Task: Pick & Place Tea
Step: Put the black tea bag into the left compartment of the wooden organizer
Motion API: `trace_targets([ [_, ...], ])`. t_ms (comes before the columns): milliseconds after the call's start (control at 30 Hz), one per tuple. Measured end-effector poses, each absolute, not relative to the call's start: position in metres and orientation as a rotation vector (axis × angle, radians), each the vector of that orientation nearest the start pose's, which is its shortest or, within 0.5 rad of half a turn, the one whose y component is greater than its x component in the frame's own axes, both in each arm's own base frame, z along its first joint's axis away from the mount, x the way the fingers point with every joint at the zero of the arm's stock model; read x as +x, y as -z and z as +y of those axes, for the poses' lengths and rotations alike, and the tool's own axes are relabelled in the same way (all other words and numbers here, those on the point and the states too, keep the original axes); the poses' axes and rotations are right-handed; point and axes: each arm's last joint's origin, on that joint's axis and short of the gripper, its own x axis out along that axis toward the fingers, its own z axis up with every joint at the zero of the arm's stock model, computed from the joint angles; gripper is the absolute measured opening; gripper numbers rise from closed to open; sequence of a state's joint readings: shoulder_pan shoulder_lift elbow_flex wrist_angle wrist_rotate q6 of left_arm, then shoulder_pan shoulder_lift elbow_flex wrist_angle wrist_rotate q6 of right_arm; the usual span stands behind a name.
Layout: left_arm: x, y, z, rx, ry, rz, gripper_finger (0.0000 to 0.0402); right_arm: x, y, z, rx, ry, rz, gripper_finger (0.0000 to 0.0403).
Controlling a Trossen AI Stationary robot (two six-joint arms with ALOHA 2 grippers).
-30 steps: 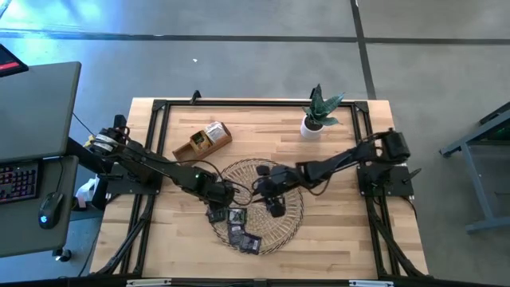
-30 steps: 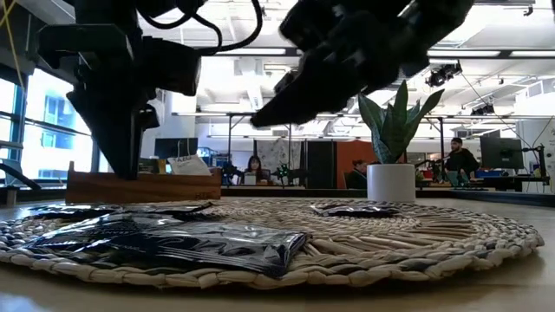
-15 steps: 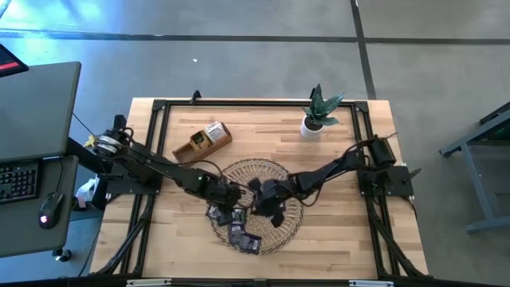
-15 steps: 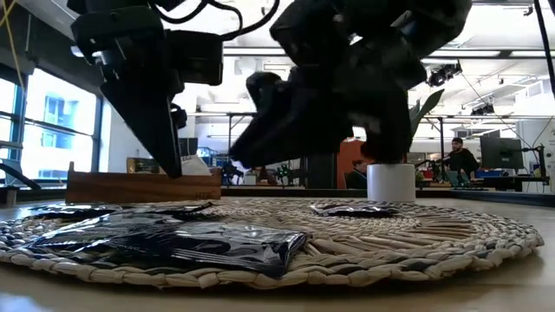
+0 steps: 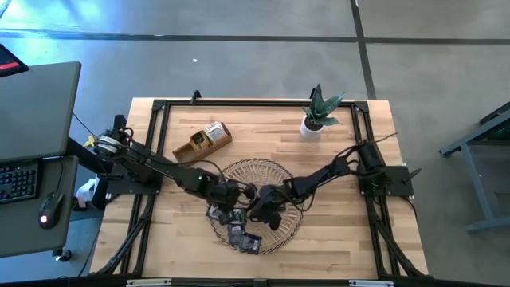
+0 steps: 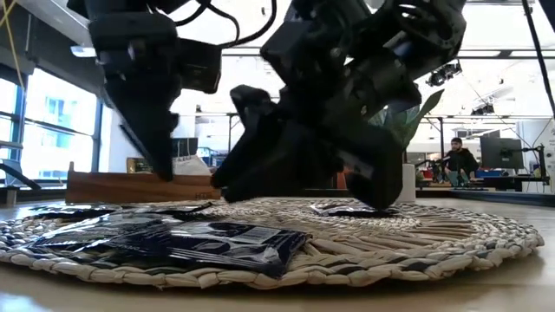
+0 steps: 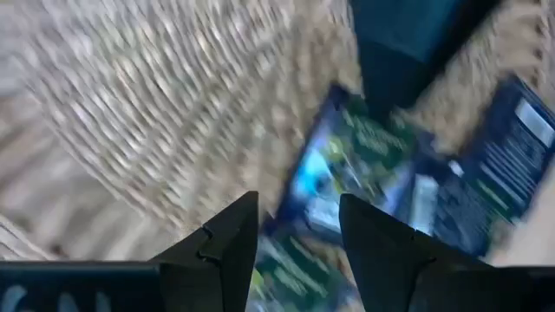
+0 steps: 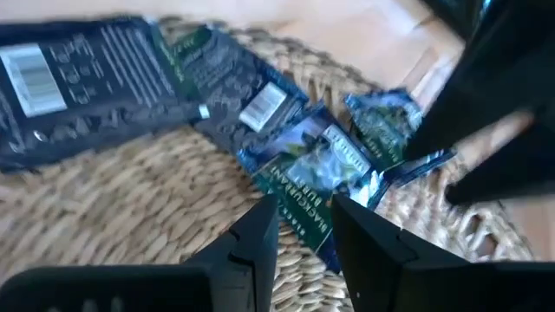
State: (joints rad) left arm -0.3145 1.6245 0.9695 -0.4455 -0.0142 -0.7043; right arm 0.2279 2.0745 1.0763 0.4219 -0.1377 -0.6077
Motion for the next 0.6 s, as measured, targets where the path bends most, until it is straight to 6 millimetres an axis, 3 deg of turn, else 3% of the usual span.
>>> trace_targets([
  [367,0.298,-0.147,-0.114,-0.423,-0.084,1.228,0.0161,0.415,-0.109,0.098,-0.620,-0.539,0.583,0.0106],
  [600,0.302,-0.146,-0.115,-0.422,-0.054,1.190,0.0161,0.417,-0.110,0.098,-0.653,-0.516,0.551,0.0106],
])
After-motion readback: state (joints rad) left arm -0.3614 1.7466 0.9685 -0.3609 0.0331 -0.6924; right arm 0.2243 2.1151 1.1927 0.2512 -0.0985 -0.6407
